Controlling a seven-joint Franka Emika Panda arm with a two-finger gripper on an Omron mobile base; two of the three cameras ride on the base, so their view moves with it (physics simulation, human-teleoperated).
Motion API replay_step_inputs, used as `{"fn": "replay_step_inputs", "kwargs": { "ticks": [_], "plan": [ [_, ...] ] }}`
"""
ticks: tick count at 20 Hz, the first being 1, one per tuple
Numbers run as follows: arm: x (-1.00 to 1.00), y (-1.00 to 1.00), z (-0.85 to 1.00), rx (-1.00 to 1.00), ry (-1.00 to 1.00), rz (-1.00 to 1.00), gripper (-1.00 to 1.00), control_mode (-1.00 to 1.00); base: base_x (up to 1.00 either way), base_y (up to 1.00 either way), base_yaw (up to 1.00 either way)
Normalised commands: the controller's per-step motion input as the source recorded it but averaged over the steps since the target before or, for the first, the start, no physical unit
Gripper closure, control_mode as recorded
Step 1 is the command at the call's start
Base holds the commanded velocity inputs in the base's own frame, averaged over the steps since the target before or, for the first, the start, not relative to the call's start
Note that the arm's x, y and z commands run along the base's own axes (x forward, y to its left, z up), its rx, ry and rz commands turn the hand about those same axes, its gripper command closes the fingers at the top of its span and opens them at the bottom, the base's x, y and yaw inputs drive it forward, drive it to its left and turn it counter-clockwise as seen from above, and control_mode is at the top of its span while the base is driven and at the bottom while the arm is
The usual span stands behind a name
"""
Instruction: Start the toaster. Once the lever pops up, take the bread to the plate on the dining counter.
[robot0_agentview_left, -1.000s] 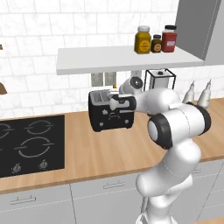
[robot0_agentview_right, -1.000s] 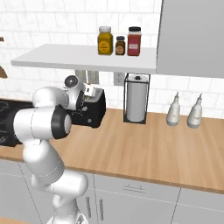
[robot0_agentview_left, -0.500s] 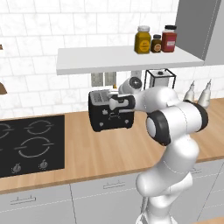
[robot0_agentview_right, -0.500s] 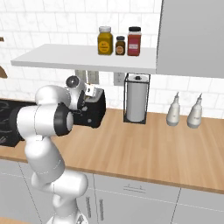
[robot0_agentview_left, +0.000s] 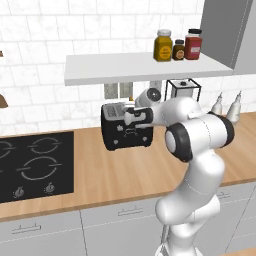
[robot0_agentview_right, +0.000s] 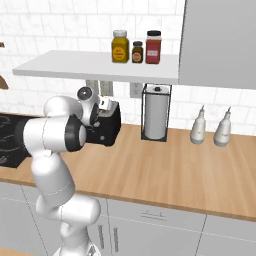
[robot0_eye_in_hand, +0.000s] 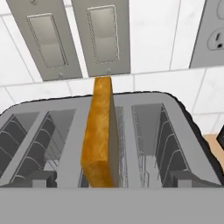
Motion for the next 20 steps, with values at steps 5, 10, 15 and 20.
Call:
{"fn": "replay_step_inputs", "kwargs": {
  "ticks": [5, 10, 15, 20],
  "plan": [
    [0.15, 0.00, -0.08, 0.00, 0.00, 0.00, -1.00, -1.00, 0.00, 0.00, 0.00],
    [0.15, 0.00, -0.08, 0.00, 0.00, 0.00, -1.00, -1.00, 0.00, 0.00, 0.00],
    [0.16, 0.00, -0.08, 0.00, 0.00, 0.00, -1.00, -1.00, 0.00, 0.00, 0.00],
    [0.10, 0.01, -0.09, 0.00, 0.00, 0.00, 1.00, -1.00, 0.00, 0.00, 0.00]
  ]
}}
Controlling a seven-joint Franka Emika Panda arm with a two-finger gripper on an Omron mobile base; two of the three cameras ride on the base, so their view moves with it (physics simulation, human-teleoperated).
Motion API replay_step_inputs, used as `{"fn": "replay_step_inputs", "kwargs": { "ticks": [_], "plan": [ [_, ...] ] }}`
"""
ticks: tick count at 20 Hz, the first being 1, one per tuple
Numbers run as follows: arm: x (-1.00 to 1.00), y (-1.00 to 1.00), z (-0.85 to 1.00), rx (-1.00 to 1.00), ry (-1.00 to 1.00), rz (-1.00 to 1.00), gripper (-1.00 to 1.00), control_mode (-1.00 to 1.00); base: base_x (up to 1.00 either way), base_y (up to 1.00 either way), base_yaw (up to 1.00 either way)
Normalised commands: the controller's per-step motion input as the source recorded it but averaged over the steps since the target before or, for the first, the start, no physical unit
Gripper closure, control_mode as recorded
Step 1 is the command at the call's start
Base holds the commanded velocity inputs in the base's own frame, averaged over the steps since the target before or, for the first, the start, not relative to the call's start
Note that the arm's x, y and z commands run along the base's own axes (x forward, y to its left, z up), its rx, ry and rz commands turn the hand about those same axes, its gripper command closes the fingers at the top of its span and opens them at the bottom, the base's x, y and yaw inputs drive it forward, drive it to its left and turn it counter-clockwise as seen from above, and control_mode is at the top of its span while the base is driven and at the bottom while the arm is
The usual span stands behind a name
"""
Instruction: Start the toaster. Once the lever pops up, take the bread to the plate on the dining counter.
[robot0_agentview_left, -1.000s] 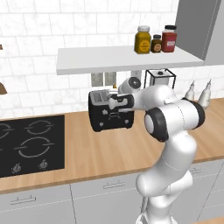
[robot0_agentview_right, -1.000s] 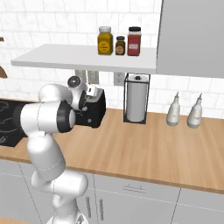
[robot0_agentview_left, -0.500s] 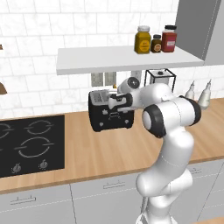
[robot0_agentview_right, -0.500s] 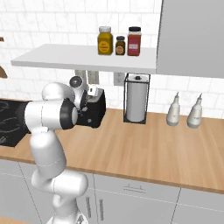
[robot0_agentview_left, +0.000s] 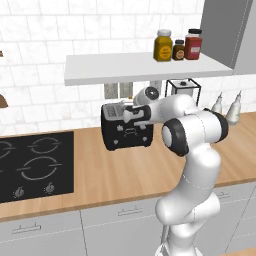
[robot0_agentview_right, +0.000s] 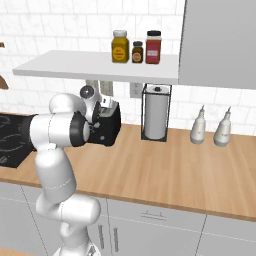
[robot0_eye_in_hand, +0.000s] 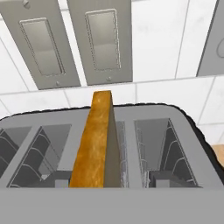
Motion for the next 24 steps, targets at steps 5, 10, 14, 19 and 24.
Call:
{"fn": "replay_step_inputs", "kwargs": {
  "ticks": [5, 10, 14, 19, 24],
  "plan": [
    [0.01, 0.03, -0.08, 0.00, 0.00, 0.00, 1.00, -1.00, 0.00, 0.00, 0.00],
    [0.00, 0.01, -0.10, 0.00, 0.00, 0.00, 1.00, -1.00, 0.00, 0.00, 0.00],
    [0.00, 0.00, 0.00, 0.00, 0.00, 0.00, 1.00, -1.00, 0.00, 0.00, 0.00],
    [0.00, 0.00, 0.00, 0.00, -0.03, 0.01, 1.00, -1.00, 0.00, 0.00, 0.00],
    [-0.01, 0.01, 0.01, 0.00, -0.18, 0.05, 1.00, -1.00, 0.00, 0.00, 0.00]
  ]
}}
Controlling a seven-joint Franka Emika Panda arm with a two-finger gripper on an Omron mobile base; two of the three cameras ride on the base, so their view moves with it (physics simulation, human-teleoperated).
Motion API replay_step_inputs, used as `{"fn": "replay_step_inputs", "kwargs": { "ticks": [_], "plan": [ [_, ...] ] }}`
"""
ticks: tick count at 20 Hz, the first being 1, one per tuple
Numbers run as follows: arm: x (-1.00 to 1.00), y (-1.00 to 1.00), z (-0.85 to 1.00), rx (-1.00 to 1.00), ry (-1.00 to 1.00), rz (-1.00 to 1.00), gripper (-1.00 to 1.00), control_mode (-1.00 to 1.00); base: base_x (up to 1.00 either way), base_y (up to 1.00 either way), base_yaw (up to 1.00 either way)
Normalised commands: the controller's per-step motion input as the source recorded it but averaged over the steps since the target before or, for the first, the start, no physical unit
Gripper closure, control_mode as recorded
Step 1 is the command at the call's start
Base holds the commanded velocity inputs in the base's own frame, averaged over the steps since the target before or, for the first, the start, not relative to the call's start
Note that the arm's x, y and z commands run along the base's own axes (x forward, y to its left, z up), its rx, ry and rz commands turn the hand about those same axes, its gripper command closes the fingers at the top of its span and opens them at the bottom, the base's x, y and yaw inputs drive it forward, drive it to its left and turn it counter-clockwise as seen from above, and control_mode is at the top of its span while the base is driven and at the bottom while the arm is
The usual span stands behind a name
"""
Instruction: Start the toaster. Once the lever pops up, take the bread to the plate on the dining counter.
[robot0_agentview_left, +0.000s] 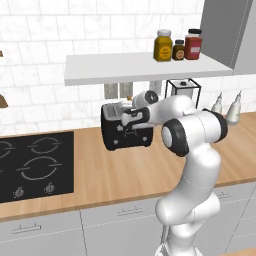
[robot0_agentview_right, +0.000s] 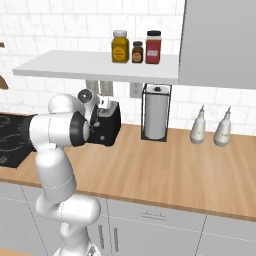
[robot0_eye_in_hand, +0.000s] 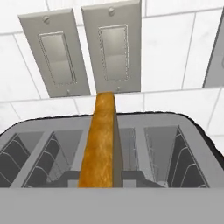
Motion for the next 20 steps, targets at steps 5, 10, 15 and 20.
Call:
{"fn": "replay_step_inputs", "kwargs": {
  "ticks": [5, 10, 15, 20],
  "plan": [
    [-0.03, 0.00, 0.13, 0.00, -0.11, 0.01, 1.00, -1.00, 0.00, 0.00, 0.00],
    [-0.14, 0.00, 0.45, 0.00, -0.15, 0.00, 1.00, -1.00, 0.00, 0.00, 0.00],
    [-0.13, 0.00, 0.57, 0.00, -0.10, 0.01, 1.00, -1.00, 0.00, 0.00, 0.00],
    [-0.26, 0.00, 0.60, 0.00, -0.01, 0.00, 1.00, -1.00, 0.00, 0.00, 0.00]
  ]
}}
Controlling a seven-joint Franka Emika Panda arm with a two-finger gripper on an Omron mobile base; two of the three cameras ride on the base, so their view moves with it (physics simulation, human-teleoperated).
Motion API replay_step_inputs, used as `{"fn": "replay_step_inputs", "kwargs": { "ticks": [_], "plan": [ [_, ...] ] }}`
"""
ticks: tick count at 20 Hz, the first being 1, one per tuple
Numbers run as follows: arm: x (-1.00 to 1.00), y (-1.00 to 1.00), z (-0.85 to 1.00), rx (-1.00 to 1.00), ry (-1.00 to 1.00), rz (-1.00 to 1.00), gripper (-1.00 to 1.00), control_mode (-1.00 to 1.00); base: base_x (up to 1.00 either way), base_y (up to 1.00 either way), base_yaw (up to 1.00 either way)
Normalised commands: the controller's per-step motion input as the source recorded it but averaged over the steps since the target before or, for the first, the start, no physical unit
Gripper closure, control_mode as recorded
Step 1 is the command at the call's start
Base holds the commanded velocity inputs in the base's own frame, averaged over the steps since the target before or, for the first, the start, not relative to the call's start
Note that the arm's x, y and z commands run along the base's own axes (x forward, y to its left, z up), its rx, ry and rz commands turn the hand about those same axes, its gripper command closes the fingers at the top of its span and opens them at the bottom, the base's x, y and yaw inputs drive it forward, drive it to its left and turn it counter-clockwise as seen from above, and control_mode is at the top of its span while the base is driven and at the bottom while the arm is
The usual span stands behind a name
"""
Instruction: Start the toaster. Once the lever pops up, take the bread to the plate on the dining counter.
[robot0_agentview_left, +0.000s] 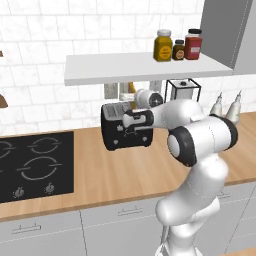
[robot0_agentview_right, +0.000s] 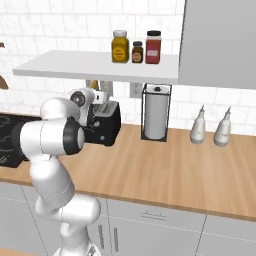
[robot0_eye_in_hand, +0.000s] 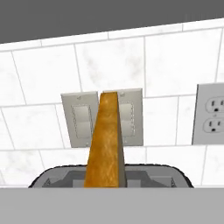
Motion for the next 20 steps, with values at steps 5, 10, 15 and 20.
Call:
{"fn": "replay_step_inputs", "kwargs": {
  "ticks": [5, 10, 15, 20],
  "plan": [
    [-0.29, 0.00, 0.63, 0.00, 0.00, 0.02, 1.00, -1.00, 0.00, 0.00, 0.00],
    [-0.64, -0.01, 0.38, 0.00, 0.04, 0.05, 1.00, -1.00, 0.00, 0.00, 0.00],
    [-1.00, -0.08, 0.11, 0.00, 0.05, 0.05, 1.00, -1.00, 0.00, 0.00, 0.00],
    [-1.00, -0.39, 0.25, 0.02, 0.00, 0.01, 1.00, -1.00, 0.00, 0.00, 0.00]
  ]
}}
